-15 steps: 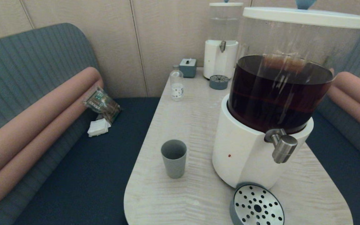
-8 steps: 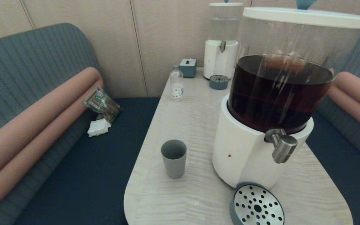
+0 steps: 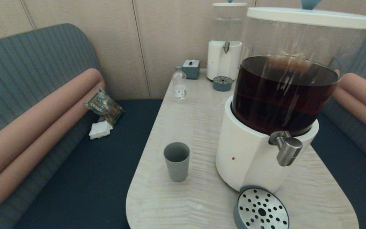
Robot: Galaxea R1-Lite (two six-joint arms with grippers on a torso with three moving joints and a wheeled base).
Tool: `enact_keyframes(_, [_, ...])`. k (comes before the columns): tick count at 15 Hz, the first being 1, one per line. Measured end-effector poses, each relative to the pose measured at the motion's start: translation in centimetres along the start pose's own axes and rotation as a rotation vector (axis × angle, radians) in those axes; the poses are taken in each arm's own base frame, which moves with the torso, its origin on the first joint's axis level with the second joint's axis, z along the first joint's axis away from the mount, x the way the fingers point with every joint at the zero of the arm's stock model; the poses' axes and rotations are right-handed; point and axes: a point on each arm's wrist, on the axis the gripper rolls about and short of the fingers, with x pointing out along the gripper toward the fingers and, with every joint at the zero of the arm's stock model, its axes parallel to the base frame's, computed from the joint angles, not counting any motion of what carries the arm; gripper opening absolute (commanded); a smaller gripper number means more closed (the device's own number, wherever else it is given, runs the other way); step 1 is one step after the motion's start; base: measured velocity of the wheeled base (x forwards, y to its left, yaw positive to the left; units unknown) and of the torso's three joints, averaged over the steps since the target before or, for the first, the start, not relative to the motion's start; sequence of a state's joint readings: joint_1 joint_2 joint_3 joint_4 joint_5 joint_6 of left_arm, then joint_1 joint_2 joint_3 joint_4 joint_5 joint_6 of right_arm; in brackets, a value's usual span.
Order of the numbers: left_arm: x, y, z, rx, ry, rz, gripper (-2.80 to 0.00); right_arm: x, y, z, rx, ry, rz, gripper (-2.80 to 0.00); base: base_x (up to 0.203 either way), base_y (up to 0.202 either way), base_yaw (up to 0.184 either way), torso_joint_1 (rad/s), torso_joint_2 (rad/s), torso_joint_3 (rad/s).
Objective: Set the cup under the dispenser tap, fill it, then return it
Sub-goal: Pick up the cup
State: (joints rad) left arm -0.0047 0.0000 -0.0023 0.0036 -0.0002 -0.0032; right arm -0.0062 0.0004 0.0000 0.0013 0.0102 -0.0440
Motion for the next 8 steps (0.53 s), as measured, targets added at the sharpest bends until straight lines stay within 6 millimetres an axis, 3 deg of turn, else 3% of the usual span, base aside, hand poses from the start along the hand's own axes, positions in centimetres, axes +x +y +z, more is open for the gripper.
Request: enact_keyframes(8, [-0.14,-0.02,0.37,0.014,-0.007,-0.007,-2.8,0.0,0.0,0.0,-0.001,0.0,0.0,-2.8,0.0,0.0,0.0,0.0,0.0,0.0])
